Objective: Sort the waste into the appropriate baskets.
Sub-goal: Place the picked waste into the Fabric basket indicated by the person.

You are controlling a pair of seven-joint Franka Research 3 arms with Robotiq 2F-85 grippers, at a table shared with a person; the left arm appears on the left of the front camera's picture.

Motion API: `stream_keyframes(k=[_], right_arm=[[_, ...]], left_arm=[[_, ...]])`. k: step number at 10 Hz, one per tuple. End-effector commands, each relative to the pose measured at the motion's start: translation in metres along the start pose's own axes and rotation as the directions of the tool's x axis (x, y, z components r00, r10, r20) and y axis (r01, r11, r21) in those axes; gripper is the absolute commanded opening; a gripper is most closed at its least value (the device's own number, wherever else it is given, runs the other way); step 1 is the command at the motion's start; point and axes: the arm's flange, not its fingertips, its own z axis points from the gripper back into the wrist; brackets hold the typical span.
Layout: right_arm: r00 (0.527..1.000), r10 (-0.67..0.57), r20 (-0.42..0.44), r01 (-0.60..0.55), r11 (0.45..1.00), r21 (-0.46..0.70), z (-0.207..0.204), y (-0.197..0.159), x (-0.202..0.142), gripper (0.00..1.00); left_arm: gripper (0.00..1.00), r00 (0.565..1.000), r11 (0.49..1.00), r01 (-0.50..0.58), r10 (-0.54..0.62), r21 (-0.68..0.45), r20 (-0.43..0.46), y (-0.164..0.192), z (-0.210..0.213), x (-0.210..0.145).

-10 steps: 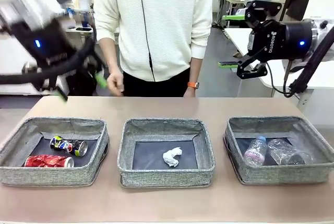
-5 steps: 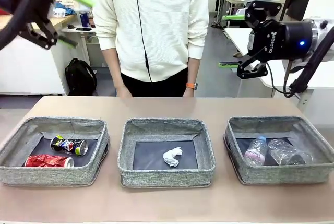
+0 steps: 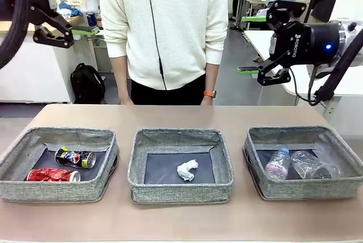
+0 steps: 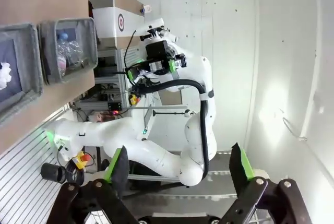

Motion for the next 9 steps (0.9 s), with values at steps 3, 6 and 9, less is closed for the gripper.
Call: stream_keyframes(k=[3, 6, 9], right_arm=[[1.000, 0.004, 0.006, -0.005, 1.000, 0.021, -0.0025, 0.0021, -0.0001, 1.00], [1.000, 0.004, 0.006, -0.005, 1.000, 0.021, -0.0025, 0.0021, -0.0001, 1.00], [1.000, 0.004, 0.006, -0.005, 1.000, 0.021, -0.0025, 0.0021, -0.0001, 1.00]], left_arm=[[1.00, 0.999, 0.999, 0.032, -0.033, 0.024, 0.014, -0.0113, 0.0041, 0.0007], [1.00, 0.999, 0.999, 0.032, -0.033, 0.024, 0.014, -0.0113, 0.0041, 0.0007], [1.00, 0.999, 0.999, 0.032, -0.033, 0.024, 0.014, -0.0113, 0.0041, 0.0007]])
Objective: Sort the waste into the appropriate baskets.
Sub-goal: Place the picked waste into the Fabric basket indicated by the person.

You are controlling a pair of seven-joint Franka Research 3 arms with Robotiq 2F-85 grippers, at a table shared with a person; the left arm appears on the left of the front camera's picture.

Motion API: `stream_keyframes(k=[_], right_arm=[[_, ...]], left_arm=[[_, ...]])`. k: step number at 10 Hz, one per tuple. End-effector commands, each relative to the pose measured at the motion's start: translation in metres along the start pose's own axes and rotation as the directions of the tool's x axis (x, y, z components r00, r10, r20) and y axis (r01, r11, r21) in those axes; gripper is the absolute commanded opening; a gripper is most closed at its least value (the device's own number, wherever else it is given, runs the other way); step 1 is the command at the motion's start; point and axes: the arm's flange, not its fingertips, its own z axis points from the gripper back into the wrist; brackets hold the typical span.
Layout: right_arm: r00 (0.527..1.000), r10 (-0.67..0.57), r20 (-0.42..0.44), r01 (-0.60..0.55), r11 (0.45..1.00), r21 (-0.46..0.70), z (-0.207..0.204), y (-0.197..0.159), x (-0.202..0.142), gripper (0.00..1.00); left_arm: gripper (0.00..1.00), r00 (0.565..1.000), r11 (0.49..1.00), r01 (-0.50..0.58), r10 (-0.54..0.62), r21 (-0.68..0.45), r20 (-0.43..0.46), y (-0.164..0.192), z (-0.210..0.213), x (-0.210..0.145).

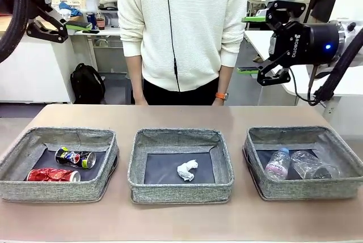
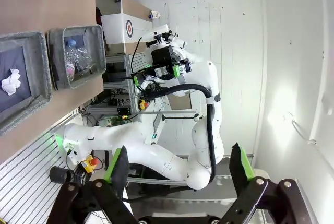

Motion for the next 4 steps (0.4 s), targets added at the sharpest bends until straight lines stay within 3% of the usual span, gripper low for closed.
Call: stream_keyframes(k=[1, 4], right_arm=[[1.000, 0.004, 0.006, -0.005, 1.000, 0.021, -0.0025, 0.0021, -0.0001, 1.00], [1.000, 0.004, 0.006, -0.005, 1.000, 0.021, -0.0025, 0.0021, -0.0001, 1.00]], left_arm=[[1.00, 1.000, 1.000, 0.006, -0.006, -0.016, -0.004, -0.0019, -0.0007, -0.0007], [1.00, 1.000, 1.000, 0.006, -0.006, -0.016, -0.004, -0.0019, -0.0007, -0.0007]])
